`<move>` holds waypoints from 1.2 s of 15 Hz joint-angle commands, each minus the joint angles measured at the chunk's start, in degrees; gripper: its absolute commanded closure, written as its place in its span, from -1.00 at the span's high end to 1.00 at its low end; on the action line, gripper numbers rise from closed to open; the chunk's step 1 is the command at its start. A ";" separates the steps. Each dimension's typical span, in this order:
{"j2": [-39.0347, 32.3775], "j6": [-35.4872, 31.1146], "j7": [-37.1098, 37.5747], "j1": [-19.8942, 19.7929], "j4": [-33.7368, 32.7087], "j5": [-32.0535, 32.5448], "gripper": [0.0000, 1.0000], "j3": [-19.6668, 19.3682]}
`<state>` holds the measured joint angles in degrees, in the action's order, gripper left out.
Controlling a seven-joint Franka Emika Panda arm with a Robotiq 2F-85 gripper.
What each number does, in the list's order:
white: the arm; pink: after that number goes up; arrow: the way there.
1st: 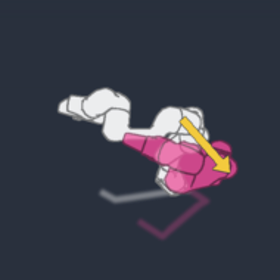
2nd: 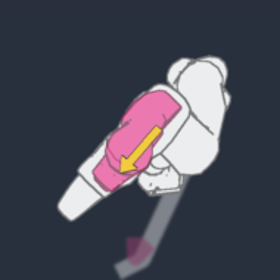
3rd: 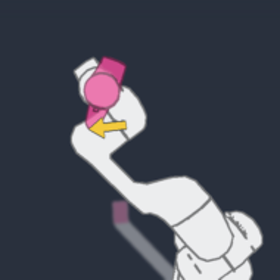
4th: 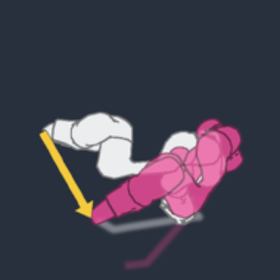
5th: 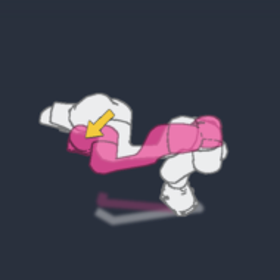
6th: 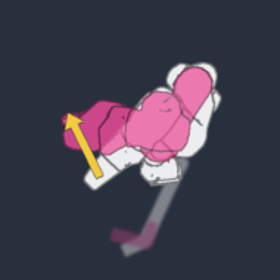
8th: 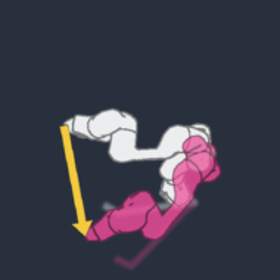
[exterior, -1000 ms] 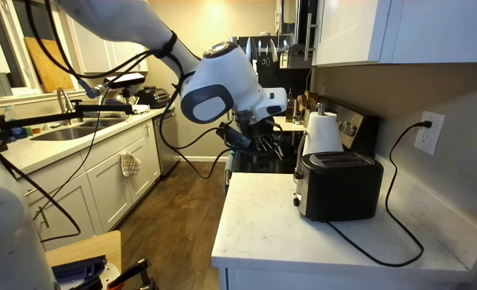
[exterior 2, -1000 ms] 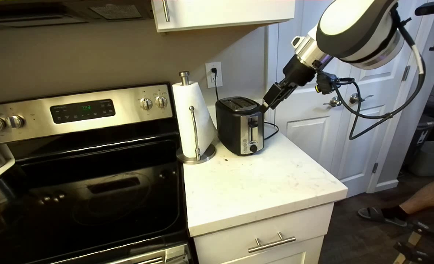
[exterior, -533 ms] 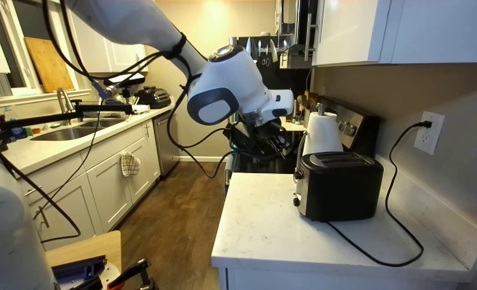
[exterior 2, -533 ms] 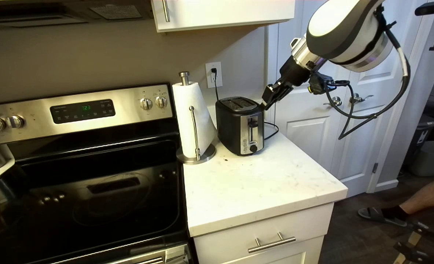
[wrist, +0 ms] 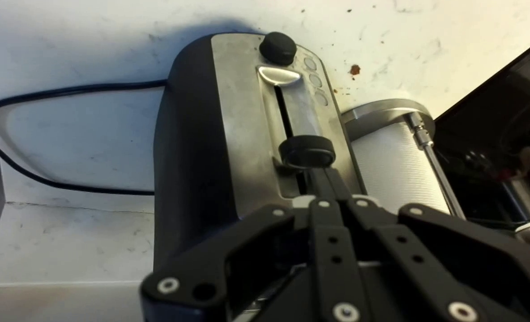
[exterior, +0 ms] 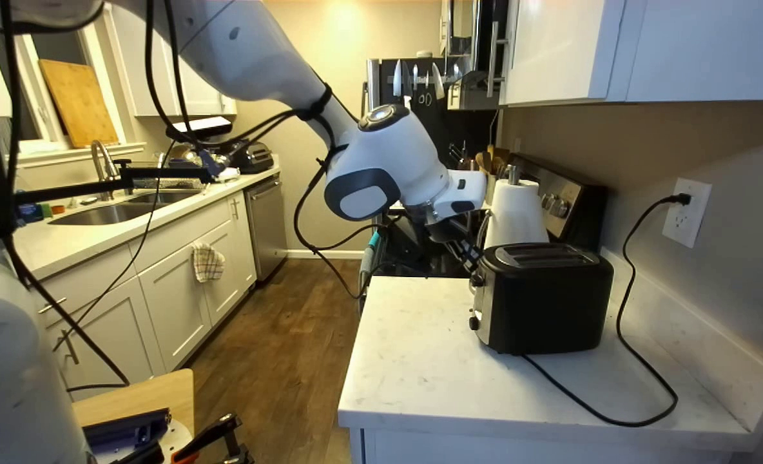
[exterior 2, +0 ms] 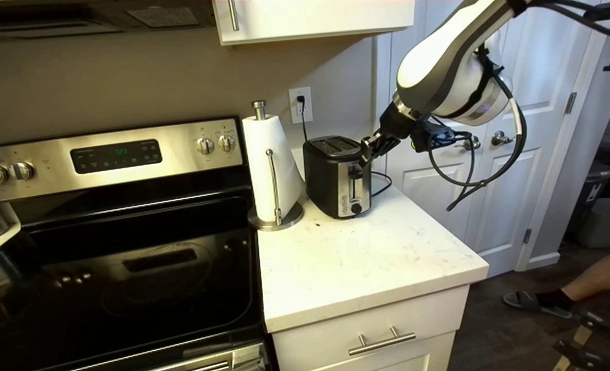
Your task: Push down the toaster lever
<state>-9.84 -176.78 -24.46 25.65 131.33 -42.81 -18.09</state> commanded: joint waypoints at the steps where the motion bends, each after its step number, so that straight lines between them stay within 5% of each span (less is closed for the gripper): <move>1: -4.29 -4.29 1.41 -0.38 -2.84 -3.29 -1.00 1.08; 5: -6.54 -6.23 3.33 0.00 -3.43 -3.59 -1.00 0.94; 6: -6.06 -7.86 12.29 -6.95 -2.07 6.72 -1.00 7.09; 8: -7.18 -9.16 17.64 -9.12 -2.05 12.12 -1.00 8.63; 9: -7.94 -8.71 13.85 -5.13 -2.92 6.70 -1.00 5.37; 10: -7.78 -8.59 14.99 -5.70 -2.62 7.69 -1.00 5.79; 11: -7.28 -9.07 21.37 -10.57 -1.60 15.85 -1.00 9.87; 12: -7.58 -7.99 16.13 -6.61 -2.33 9.30 -1.00 6.87; 18: -10.04 -8.02 20.74 -4.52 -1.62 9.52 -1.00 4.89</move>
<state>-17.75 -183.87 -6.14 19.42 129.31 -32.24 -11.67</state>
